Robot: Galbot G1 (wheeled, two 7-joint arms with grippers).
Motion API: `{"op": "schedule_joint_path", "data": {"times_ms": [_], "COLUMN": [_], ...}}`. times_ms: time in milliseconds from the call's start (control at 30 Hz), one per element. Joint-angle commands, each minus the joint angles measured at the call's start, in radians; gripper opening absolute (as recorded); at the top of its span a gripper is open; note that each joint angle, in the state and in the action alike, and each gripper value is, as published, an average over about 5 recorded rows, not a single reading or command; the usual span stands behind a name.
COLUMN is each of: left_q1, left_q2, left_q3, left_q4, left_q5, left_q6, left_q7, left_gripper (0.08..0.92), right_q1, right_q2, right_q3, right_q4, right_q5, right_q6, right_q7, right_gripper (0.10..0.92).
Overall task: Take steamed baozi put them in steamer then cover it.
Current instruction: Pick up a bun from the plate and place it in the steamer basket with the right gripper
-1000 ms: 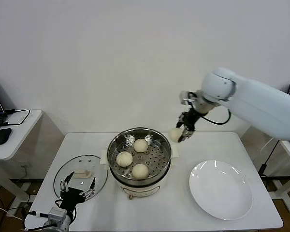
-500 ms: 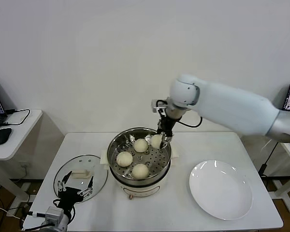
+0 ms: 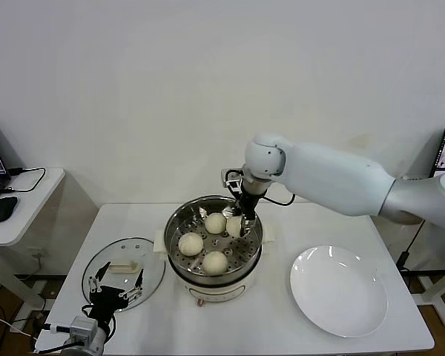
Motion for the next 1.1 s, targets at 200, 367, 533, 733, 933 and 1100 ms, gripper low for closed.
{"op": "schedule_joint_path", "data": {"times_ms": [200, 367, 533, 733, 933, 1100], "left_q1": [0.002, 0.002, 0.004, 0.007, 0.003, -0.017], "left_q2": [-0.002, -0.003, -0.003, -0.005, -0.011, -0.006], "left_q3": [0.004, 0.004, -0.002, 0.001, 0.01, 0.011], "left_q4": [0.004, 0.004, 0.009, 0.017, 0.013, 0.027], "left_q5": [0.001, 0.002, 0.003, 0.006, 0.049, 0.018], "left_q6": [-0.002, -0.005, -0.042, -0.056, -0.07, -0.098], "left_q7": [0.0, 0.0, 0.003, 0.004, -0.073, -0.13], "left_gripper": [0.823, 0.823, 0.823, 0.823, 0.823, 0.823], "right_q1": [-0.073, -0.081, -0.062, -0.019, -0.02, -0.106], "right_q2": [0.011, 0.011, -0.014, -0.114, -0.281, -0.424], "right_q3": [0.008, 0.019, 0.027, 0.055, 0.229, 0.422], "right_q4": [-0.01, -0.006, 0.024, 0.123, 0.262, 0.371], "right_q5": [-0.042, -0.041, -0.032, -0.007, 0.059, 0.197], "right_q6": [-0.005, -0.006, -0.013, -0.024, -0.011, 0.071], "right_q7": [0.015, 0.033, 0.035, 0.031, 0.135, 0.473], "right_gripper": [0.568, 0.572, 0.661, 0.804, 0.822, 0.823]}}
